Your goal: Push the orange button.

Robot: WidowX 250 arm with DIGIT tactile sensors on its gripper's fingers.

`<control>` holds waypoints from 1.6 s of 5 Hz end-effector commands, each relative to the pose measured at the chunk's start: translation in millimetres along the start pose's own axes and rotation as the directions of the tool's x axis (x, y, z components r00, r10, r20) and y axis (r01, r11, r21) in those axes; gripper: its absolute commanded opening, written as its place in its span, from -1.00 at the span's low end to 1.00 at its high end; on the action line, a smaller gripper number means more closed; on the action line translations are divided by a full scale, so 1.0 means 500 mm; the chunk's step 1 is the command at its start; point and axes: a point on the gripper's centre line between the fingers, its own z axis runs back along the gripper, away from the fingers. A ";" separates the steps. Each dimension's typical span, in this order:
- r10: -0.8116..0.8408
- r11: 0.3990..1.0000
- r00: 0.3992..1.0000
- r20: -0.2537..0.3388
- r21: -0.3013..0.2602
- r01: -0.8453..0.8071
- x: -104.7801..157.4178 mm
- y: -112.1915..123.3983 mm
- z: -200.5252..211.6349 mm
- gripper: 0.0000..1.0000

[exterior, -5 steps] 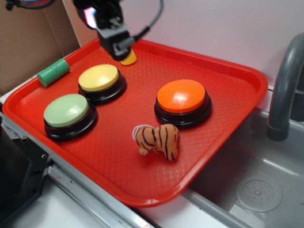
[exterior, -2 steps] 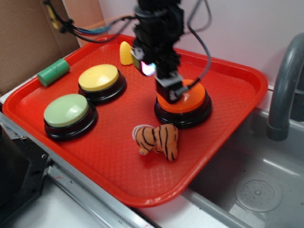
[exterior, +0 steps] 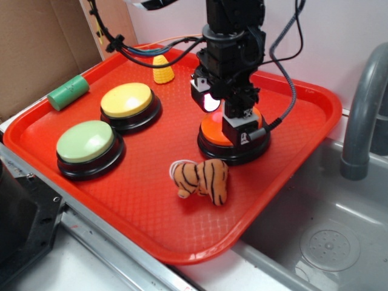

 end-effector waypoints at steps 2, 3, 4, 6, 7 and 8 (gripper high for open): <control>-0.007 1.000 0.998 0.060 -0.010 0.007 -0.072 0.040 0.128 1.00; 0.028 1.000 0.998 0.059 -0.014 -0.028 -0.106 0.051 0.166 1.00; 0.048 0.999 0.998 0.039 -0.025 -0.047 -0.123 0.056 0.180 1.00; 0.113 0.993 0.993 0.022 -0.041 -0.112 -0.160 0.066 0.197 1.00; 0.160 0.987 0.987 0.024 -0.036 -0.159 -0.188 0.072 0.217 1.00; 0.175 0.984 0.984 0.027 -0.047 -0.174 -0.197 0.075 0.227 1.00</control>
